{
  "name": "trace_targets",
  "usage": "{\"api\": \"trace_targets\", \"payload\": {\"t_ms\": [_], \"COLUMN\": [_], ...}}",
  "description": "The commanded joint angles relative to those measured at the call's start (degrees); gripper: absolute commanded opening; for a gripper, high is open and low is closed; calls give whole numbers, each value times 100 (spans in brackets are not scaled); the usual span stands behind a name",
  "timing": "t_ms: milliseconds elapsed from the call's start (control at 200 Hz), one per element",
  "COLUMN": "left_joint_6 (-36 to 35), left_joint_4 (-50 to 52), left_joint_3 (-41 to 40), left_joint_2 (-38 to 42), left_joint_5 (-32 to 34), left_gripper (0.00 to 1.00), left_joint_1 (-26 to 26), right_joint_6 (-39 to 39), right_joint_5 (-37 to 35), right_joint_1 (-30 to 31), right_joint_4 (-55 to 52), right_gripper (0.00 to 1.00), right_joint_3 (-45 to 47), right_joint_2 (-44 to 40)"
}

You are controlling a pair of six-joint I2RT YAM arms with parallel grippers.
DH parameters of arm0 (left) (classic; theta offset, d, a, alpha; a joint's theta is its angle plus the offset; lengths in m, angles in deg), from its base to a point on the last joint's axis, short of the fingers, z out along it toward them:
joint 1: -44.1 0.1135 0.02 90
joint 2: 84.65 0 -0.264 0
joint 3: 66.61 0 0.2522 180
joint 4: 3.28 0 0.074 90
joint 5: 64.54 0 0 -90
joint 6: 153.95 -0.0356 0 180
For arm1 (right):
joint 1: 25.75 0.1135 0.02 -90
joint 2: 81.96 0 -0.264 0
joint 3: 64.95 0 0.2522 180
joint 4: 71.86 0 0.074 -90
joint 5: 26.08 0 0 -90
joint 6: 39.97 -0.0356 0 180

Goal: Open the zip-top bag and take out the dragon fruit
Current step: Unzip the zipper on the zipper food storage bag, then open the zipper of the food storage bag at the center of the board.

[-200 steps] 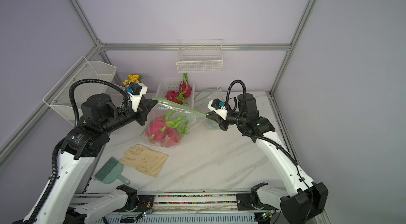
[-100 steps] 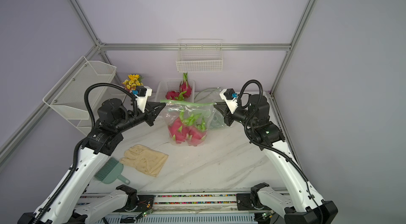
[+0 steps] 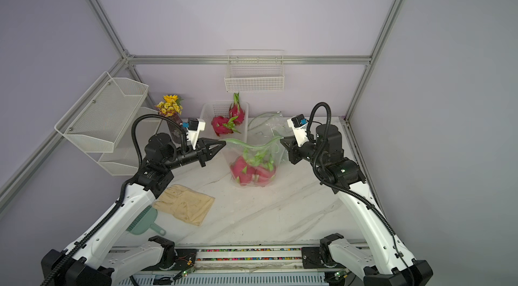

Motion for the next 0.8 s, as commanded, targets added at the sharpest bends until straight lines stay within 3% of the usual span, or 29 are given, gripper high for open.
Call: {"api": "trace_targets", "payload": {"t_ms": [0, 140, 170, 255, 395, 595, 795], "left_joint_6": [680, 539, 442, 140, -777, -1988, -2602], "left_joint_4": [-1473, -1099, -944, -499, 1264, 3108, 4557], "left_joint_3": [-77, 67, 115, 283, 1215, 2558, 3756], "left_joint_2": [-224, -432, -406, -312, -292, -684, -1496], "left_joint_5": [-765, -938, -932, -886, -624, -220, -101], "left_gripper": [8, 14, 21, 52, 63, 62, 32], "left_joint_1": [-58, -145, -145, -187, -331, -742, -1235], "right_joint_6": [-417, -528, -533, -486, -286, -178, -184], "right_joint_5": [-241, -227, -211, 3, 611, 970, 1070], "right_joint_1": [-21, -27, -21, -23, -13, 12, 20], "right_joint_4": [-61, -122, -140, -167, -110, 192, 248], "right_gripper": [0, 0, 0, 0, 0, 0, 0], "right_joint_3": [-95, -101, -118, -123, -79, 169, 286], "right_joint_2": [-335, -350, -346, -337, -385, -521, -477]}}
